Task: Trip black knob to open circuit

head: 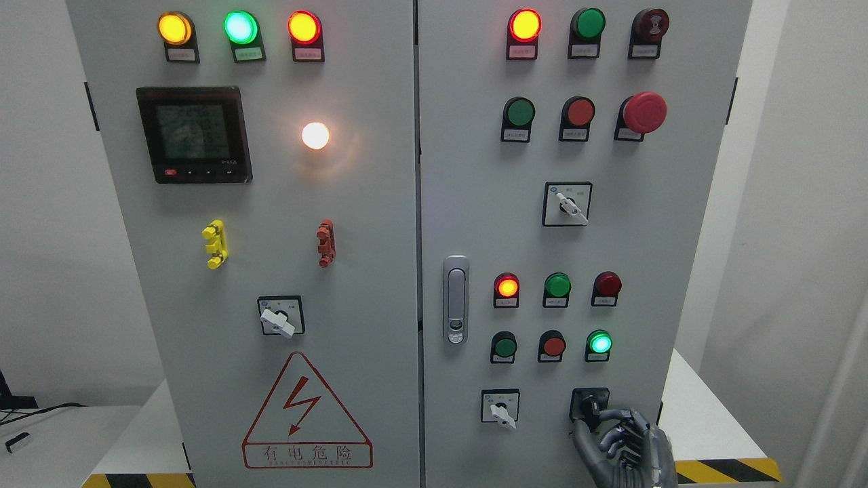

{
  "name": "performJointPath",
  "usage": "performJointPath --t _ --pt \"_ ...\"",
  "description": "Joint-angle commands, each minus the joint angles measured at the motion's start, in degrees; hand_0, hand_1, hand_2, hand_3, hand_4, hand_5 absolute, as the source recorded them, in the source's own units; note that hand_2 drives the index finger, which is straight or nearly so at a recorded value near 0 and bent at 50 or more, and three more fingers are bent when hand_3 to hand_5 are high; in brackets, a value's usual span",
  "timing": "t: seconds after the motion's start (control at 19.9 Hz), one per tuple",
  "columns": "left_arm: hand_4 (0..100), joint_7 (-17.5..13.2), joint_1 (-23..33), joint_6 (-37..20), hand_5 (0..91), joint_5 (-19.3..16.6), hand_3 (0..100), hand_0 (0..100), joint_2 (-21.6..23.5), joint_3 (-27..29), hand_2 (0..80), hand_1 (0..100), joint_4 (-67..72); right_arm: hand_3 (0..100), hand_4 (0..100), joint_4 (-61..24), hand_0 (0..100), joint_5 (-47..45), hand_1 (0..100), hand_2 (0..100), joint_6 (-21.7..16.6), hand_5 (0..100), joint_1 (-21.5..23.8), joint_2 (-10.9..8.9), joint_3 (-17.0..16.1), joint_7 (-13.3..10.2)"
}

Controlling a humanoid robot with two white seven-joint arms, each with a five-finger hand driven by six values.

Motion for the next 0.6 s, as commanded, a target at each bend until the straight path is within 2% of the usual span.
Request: performJointPath --t 0.0,0.55 --pt "0 -0.04 0.00 -0.04 0.0 -1.76 0 12 0.03 0.00 0.0 39 0.06 80 87 -0.07 25 0.00 76 42 0.04 99 0.01 -0.12 -1.76 -0.28" --pt "0 -0.04 0.00 -0.04 0.0 -1.76 0 12 -0.06 0.00 0.0 39 -0.03 78 87 0.02 25 0.00 79 40 0.04 99 0.01 -0.56 -2.11 -0.28"
